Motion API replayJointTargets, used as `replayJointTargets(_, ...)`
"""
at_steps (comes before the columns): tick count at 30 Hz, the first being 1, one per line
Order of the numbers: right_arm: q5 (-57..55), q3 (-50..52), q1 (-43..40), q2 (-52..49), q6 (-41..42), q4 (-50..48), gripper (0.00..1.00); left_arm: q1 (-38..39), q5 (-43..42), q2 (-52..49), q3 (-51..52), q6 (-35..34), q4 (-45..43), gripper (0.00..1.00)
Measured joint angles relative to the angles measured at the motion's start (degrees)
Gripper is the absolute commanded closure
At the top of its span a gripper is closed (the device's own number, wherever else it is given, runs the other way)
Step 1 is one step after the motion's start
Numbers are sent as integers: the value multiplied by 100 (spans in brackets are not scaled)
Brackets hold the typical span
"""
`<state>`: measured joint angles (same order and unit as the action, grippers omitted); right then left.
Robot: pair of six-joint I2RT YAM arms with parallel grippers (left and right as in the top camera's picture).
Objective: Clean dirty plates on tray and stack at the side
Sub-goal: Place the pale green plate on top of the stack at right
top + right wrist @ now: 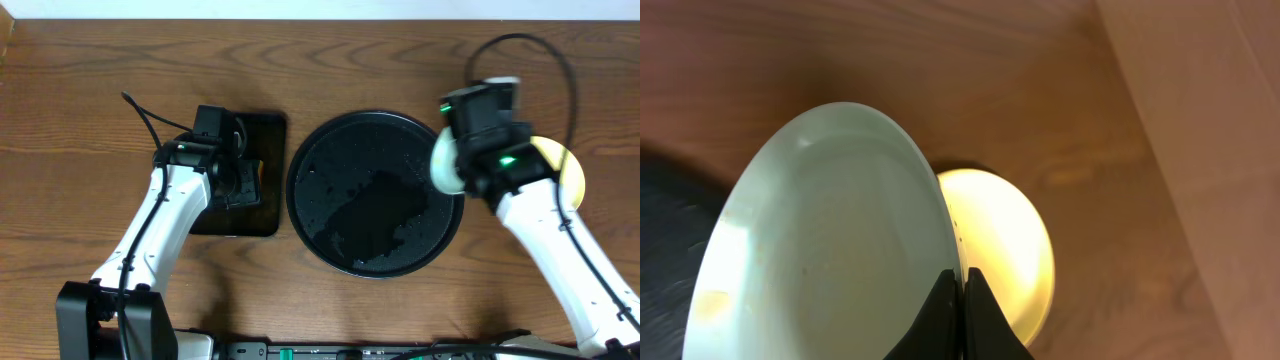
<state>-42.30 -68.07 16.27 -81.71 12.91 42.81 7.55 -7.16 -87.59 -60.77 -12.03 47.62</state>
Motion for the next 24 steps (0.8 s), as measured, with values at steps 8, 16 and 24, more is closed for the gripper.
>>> replayJointTargets(8, 807, 0, -1709, -7, 223, -50, 99, 0, 0, 0, 0, 0, -2, 38)
replayJointTargets(16, 1779, 0, -2614, -433, 289, 55, 99, 0, 0, 0, 0, 0, -2, 38)
replayJointTargets(24, 2850, 0, -2649, -529, 304, 337, 99, 0, 0, 0, 0, 0, -2, 37)
